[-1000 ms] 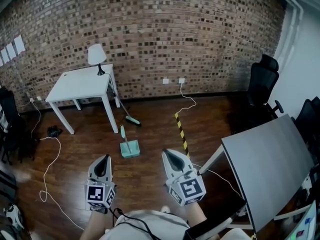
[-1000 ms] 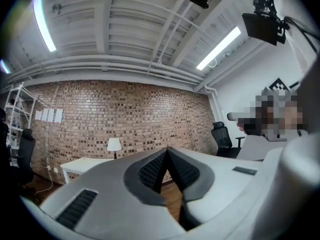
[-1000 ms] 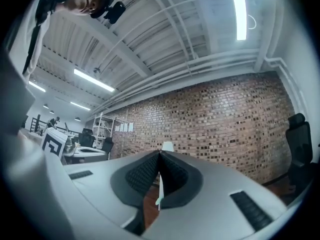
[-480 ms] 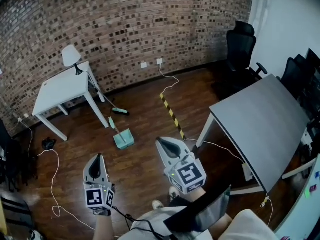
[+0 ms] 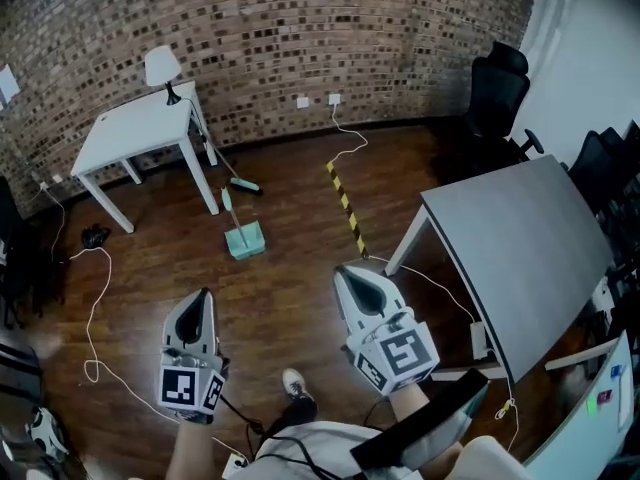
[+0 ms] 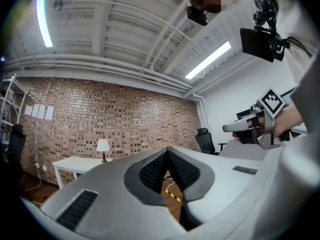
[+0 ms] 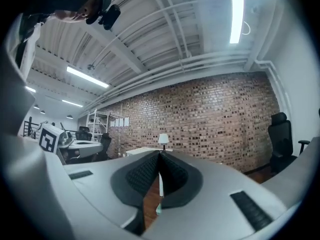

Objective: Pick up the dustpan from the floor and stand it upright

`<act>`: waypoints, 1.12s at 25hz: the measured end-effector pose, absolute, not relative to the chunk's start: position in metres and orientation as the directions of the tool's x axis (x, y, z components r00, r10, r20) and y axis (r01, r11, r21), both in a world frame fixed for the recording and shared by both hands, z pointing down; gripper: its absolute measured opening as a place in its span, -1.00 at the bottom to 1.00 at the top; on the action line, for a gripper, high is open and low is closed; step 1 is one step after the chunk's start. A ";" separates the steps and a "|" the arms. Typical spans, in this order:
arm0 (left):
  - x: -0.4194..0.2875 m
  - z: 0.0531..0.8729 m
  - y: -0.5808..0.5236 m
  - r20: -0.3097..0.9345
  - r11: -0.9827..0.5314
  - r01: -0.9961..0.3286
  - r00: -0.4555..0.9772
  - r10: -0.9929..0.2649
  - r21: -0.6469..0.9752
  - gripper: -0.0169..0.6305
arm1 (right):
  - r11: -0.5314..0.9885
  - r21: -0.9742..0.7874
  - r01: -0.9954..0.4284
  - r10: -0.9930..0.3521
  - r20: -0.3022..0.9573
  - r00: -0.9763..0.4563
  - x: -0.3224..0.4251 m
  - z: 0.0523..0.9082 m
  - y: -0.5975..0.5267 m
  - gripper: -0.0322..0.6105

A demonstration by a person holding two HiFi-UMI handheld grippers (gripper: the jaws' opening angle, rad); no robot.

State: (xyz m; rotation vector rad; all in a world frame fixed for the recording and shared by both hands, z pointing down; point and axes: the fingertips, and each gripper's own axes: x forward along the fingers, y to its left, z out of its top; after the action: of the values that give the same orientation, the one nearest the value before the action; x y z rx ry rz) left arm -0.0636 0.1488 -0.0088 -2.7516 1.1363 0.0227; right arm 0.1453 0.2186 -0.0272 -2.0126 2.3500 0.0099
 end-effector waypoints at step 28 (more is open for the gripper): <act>-0.106 0.019 0.518 0.012 -0.744 -0.664 0.746 -0.666 -0.076 -0.96 | 0.122 -0.082 -0.989 -0.992 -0.018 -0.121 0.081 -0.017 0.589 -0.94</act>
State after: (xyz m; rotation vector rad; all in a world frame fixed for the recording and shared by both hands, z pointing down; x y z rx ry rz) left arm -0.1063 0.5182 0.0191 -2.8721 1.0958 -0.0587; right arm 0.0806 0.5895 -0.0171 -2.0361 2.3016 -0.0768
